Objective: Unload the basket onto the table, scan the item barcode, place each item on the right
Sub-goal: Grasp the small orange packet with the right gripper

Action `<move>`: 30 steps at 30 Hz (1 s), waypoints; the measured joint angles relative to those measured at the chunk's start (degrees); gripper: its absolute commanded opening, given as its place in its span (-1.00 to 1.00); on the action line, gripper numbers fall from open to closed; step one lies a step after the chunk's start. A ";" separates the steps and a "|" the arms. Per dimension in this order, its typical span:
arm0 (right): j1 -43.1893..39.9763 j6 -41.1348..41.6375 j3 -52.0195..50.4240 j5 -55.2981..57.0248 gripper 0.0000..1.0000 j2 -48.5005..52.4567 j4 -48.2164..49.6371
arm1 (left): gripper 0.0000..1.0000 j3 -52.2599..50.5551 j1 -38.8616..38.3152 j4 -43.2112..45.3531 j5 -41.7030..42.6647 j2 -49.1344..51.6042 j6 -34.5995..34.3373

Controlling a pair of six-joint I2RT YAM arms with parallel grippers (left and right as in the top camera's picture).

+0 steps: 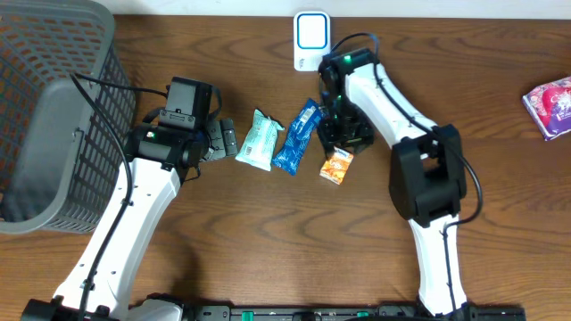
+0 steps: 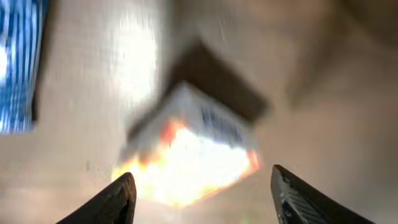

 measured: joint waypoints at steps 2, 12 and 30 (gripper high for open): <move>-0.02 -0.28 0.00 -0.04 0.32 -1.51 -0.94 | 0.96 0.00 0.00 0.00 0.00 0.00 0.00; 0.28 -2.43 0.00 -0.11 -0.23 -4.35 -2.56 | 0.96 0.00 0.00 -0.02 0.00 0.00 0.00; 10.71 5.40 -8.79 0.39 -0.97 -4.35 -3.65 | 0.96 0.00 0.00 0.00 0.00 0.00 0.02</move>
